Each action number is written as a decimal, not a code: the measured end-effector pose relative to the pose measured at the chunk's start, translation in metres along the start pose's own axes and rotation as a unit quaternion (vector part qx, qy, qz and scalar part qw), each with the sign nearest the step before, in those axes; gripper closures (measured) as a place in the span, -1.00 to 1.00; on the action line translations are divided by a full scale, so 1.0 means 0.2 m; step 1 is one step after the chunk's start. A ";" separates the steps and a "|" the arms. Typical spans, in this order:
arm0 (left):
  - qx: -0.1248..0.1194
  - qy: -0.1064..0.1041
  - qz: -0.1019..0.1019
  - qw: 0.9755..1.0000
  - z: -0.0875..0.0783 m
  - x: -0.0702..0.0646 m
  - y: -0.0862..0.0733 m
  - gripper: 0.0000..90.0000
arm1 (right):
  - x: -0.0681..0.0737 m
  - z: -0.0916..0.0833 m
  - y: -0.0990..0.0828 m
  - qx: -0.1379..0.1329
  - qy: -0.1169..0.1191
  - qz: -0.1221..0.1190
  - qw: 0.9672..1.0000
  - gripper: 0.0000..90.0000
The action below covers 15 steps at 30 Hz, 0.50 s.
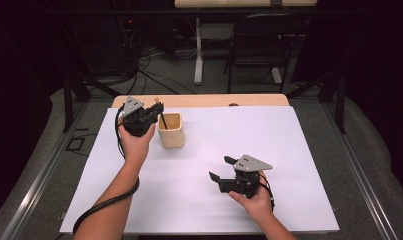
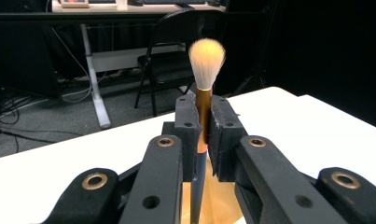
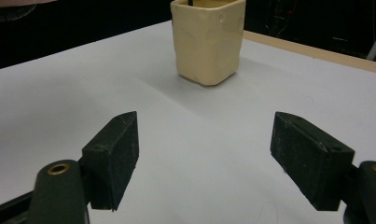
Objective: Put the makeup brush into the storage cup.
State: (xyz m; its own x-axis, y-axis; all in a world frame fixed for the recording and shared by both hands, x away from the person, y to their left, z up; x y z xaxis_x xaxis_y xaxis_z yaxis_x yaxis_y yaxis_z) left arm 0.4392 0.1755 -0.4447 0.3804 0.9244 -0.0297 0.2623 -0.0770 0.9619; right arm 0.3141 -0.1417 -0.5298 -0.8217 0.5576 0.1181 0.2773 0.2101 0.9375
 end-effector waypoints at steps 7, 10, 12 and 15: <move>0.002 -0.001 0.003 1.000 0.01 0.00 -0.03 0.85 | 0.00 0.00 0.00 -0.001 0.000 -0.001 1.000 -0.48; 0.003 -0.001 0.003 1.000 0.01 -0.01 -0.04 0.85 | 0.00 0.00 0.00 -0.001 0.000 0.000 1.000 -0.48; 0.006 -0.001 0.005 1.000 0.01 -0.01 -0.05 0.84 | 0.00 0.00 0.00 0.000 0.000 -0.001 1.000 -0.48; 0.009 0.001 0.003 1.000 0.02 -0.01 -0.07 0.85 | 0.00 0.00 0.00 0.000 0.000 -0.001 1.000 -0.48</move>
Point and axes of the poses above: each handheld gripper's, and its own axes: z roughly forward along the jaws, y roughly out of its top, x roughly to its left, the point moved 1 cm from there along z, roughly forward along the jaws, and after that the axes turned 10 degrees about y, right-handed, at the moved point
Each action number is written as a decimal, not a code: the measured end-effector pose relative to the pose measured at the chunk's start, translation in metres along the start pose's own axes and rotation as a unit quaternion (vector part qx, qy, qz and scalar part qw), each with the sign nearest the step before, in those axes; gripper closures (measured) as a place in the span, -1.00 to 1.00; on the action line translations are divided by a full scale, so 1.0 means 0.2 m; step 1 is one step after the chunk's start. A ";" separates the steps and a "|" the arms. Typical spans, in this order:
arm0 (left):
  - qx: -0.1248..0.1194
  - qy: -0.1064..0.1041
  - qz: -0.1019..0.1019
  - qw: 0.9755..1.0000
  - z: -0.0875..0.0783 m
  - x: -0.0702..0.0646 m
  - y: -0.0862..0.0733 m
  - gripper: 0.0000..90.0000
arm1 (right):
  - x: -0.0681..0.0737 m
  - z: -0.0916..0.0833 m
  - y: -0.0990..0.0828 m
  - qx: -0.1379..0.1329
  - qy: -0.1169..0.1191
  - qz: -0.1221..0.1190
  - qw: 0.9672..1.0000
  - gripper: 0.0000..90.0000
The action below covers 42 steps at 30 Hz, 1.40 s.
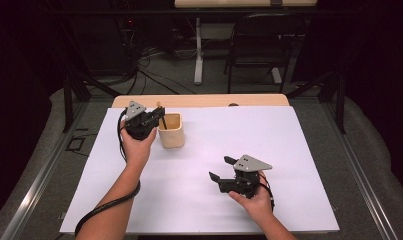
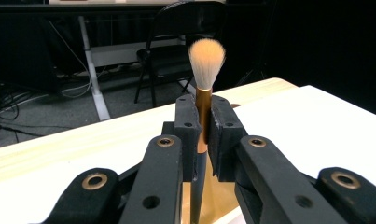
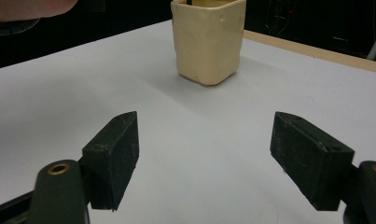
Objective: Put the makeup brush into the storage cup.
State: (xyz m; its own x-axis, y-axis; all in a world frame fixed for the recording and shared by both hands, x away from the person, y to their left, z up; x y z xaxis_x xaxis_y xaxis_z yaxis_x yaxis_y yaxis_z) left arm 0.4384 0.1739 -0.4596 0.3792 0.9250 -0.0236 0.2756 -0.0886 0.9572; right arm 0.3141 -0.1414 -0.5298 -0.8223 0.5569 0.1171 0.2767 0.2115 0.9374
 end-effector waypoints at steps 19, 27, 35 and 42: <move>0.015 0.006 0.000 1.000 0.03 0.01 -0.09 0.84 | 0.00 0.00 0.00 0.001 0.001 0.000 1.000 -0.48; 0.016 0.005 0.001 1.000 0.04 0.01 -0.11 0.84 | 0.00 0.01 0.00 -0.001 0.002 0.003 1.000 -0.47; 0.021 0.005 0.000 1.000 0.05 0.01 -0.13 0.84 | 0.00 0.01 0.00 0.000 0.003 0.001 1.000 -0.47; 0.027 0.005 -0.001 1.000 0.05 0.02 -0.15 0.84 | 0.00 0.01 0.00 0.001 0.004 0.001 1.000 -0.47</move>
Point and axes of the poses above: each handheld gripper's, and its own axes: z roughly forward along the jaws, y roughly out of its top, x roughly to its left, the point moved 1 cm from there along z, roughly forward along the jaws, and after that the axes turned 10 degrees about y, right-handed, at the moved point
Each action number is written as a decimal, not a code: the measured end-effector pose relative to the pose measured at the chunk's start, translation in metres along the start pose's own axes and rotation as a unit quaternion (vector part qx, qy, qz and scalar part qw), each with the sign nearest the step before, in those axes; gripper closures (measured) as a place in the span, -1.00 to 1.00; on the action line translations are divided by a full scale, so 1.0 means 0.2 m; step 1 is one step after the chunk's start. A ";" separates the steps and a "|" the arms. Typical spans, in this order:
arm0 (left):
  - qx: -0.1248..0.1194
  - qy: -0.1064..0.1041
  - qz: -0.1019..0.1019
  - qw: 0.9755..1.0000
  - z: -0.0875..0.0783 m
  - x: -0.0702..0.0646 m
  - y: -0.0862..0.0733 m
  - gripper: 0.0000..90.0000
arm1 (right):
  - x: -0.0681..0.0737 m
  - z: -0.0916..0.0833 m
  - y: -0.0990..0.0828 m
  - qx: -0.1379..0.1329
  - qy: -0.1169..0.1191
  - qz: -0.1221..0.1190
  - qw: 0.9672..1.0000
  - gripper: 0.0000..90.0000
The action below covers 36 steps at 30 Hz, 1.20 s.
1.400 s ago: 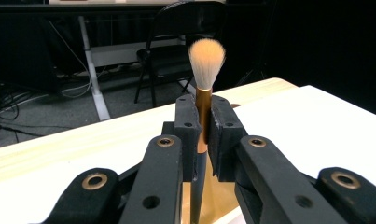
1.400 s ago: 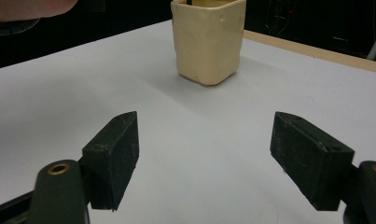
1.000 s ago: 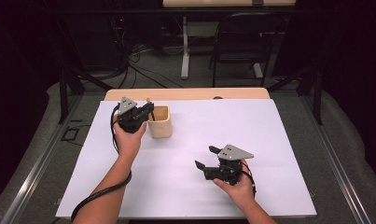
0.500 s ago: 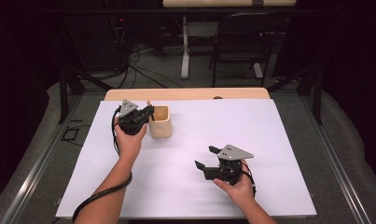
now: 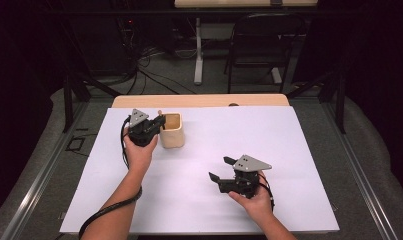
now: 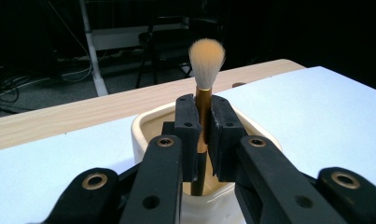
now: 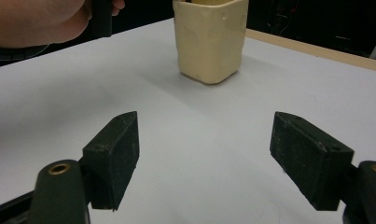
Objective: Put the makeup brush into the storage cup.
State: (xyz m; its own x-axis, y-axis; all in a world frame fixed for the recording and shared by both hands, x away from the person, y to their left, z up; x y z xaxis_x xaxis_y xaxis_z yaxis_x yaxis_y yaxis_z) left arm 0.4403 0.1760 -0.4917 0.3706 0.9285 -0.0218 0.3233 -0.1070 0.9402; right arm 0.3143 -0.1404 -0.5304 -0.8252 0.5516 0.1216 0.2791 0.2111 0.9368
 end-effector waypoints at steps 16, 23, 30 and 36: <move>0.004 0.002 -0.001 1.000 0.00 0.01 -0.03 0.84 | 0.00 0.00 0.00 -0.001 0.001 0.001 1.000 -0.47; 0.004 0.003 0.001 1.000 0.00 0.01 -0.03 0.84 | 0.00 0.00 0.00 0.000 0.001 0.001 1.000 -0.47; 0.004 0.003 -0.001 1.000 0.00 0.01 -0.03 0.84 | 0.00 0.00 0.00 0.002 0.001 0.002 1.000 -0.47; 0.005 0.003 0.002 1.000 0.01 0.00 -0.03 0.84 | 0.00 0.00 0.00 0.001 0.000 0.000 1.000 -0.47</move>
Point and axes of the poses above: each handheld gripper's, and its own axes: z roughly forward along the jaws, y roughly out of its top, x roughly to its left, the point moved 1 cm from there along z, roughly forward along the jaws, and after that the axes turned 10 degrees about y, right-handed, at the moved point
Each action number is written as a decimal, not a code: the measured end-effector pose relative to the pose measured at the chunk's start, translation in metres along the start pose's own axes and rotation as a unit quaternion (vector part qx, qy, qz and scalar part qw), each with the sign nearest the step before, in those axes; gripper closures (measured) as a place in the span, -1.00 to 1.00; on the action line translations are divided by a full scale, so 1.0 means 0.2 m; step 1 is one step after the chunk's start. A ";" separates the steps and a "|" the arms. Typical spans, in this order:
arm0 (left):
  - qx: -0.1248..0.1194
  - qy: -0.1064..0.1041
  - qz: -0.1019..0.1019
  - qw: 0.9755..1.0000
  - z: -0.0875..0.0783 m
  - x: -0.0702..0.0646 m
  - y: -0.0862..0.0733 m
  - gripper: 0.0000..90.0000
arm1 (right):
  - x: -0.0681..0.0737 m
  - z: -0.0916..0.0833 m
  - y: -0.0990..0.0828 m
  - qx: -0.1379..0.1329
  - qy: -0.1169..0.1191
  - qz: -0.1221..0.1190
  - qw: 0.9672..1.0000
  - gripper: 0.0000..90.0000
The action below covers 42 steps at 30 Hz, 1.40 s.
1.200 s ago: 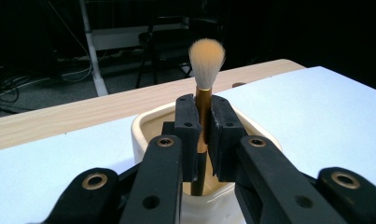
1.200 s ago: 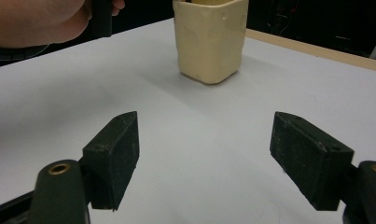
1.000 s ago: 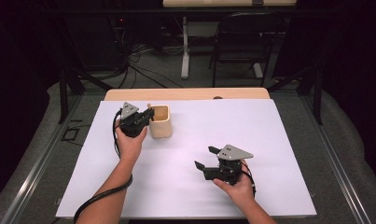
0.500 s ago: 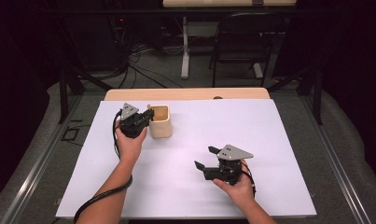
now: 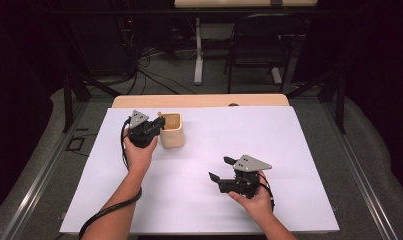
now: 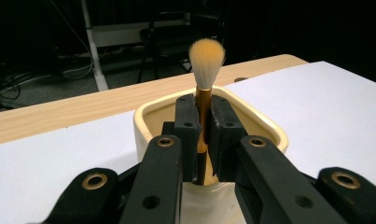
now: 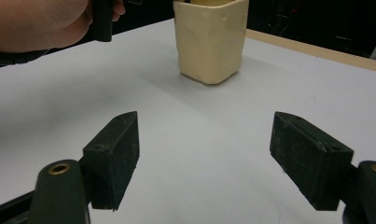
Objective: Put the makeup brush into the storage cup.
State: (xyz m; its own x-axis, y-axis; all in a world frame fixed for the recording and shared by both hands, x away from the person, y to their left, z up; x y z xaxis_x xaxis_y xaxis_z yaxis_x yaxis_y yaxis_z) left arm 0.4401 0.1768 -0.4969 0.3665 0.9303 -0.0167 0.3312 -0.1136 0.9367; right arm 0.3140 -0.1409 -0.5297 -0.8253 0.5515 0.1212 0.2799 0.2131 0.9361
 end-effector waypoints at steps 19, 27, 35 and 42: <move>0.011 0.008 0.001 1.000 0.00 0.01 0.00 0.68 | 0.00 0.00 0.00 0.002 0.001 0.000 1.000 -0.47; 0.010 0.016 -0.005 1.000 -0.01 0.02 0.00 0.34 | 0.00 0.00 0.00 0.002 0.001 0.002 1.000 -0.47; 0.012 0.023 -0.006 1.000 0.00 0.02 0.00 0.12 | 0.00 0.00 0.00 0.000 0.001 0.002 1.000 -0.47; 0.009 0.025 -0.015 1.000 0.00 0.03 -0.01 -0.12 | 0.00 0.00 0.00 0.002 0.001 0.003 1.000 -0.47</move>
State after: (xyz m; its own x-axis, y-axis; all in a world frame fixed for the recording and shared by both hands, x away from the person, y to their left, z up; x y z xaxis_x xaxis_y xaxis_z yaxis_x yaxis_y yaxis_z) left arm 0.4420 0.1824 -0.4981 0.3127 0.9495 -0.0268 0.3563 -0.0911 0.9299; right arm 0.3142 -0.1414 -0.5291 -0.8247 0.5512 0.1267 0.2863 0.2137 0.9340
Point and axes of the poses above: each handheld gripper's, and its own axes: z roughly forward along the jaws, y roughly out of its top, x roughly to its left, the point moved 1 cm from there along z, roughly forward along the jaws, and after that the axes turned 10 degrees about y, right-handed, at the moved point
